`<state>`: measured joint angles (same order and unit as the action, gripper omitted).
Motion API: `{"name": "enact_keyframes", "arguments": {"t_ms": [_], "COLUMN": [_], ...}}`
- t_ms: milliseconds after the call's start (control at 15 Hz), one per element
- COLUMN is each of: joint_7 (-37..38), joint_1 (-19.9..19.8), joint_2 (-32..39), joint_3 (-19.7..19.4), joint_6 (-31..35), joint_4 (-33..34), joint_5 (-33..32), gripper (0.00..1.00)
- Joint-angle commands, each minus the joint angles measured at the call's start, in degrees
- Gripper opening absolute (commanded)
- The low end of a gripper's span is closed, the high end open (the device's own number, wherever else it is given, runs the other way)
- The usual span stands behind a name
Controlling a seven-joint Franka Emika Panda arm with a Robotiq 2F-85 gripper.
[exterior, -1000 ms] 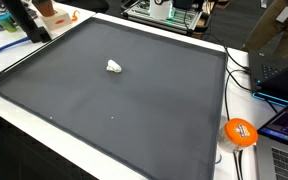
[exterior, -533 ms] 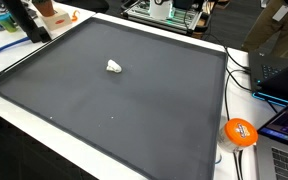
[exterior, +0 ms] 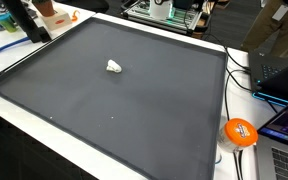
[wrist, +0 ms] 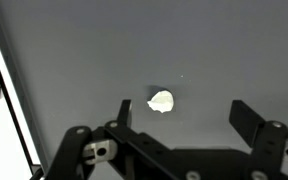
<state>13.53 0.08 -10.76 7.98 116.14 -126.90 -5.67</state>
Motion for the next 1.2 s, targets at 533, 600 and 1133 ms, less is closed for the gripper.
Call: {"name": "enact_keyframes", "arguments": {"t_ms": [533, 600, 1133], "joint_7": [13.72, 14.50, 14.36], "joint_1": [3.37, 3.98, 5.98], "joint_2": [21.46, 22.45, 24.05], "joint_3": [-2.61, -2.99, -4.56], "joint_6": [4.34, 4.58, 4.32], "joint_4": [9.21, 9.32, 9.52], "joint_5": [-5.18, -5.63, -5.66], "gripper": [1.00, 1.00, 1.00]}}
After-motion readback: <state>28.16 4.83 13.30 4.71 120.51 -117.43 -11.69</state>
